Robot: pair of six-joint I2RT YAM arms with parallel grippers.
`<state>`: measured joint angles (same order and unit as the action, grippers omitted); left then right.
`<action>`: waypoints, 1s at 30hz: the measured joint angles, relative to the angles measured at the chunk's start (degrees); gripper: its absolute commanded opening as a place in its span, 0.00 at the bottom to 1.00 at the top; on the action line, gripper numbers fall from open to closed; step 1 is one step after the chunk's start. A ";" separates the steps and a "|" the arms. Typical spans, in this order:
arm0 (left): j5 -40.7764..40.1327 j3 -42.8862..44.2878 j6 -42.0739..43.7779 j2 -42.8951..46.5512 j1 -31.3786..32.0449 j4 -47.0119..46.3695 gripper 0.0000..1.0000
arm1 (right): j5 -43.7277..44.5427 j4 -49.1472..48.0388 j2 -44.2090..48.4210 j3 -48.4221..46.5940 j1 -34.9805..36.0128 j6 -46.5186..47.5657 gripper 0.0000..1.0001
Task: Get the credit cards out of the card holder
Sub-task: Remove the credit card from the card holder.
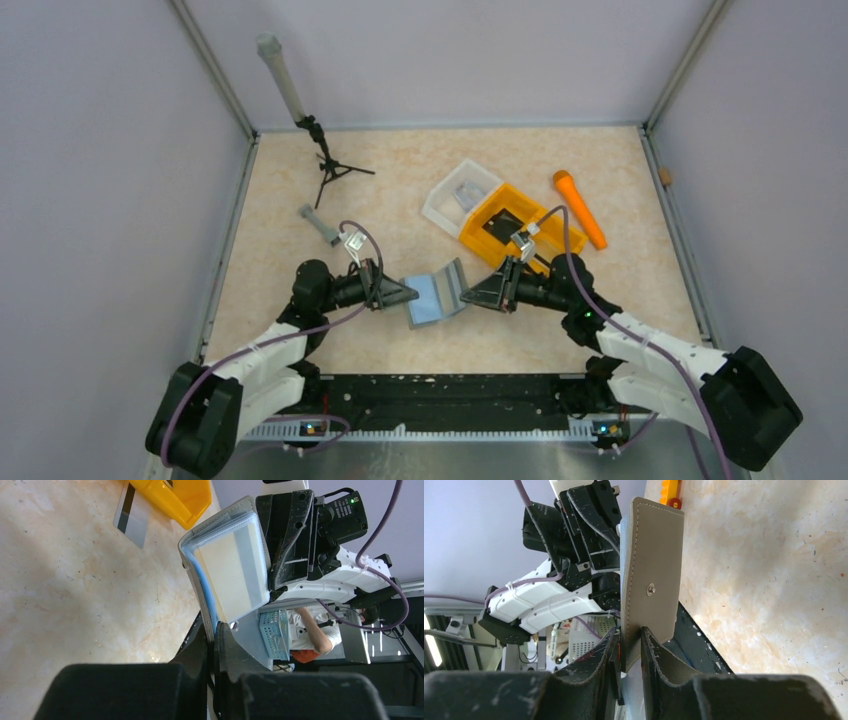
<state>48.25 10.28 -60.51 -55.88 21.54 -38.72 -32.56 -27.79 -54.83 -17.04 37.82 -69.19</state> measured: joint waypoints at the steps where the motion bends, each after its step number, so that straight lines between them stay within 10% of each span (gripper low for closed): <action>1: 0.00 0.00 0.09 0.02 0.00 0.15 0.00 | -0.09 -0.13 -0.11 0.00 0.00 0.00 0.20; 30: 0.17 0.00 0.42 0.33 0.42 1.46 0.00 | -1.09 -2.45 -4.33 0.00 0.37 0.11 0.00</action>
<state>48.42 10.28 -60.10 -55.55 21.96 -37.26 -33.65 -30.24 -59.16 -17.04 38.20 -69.08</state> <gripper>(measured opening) 0.038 0.086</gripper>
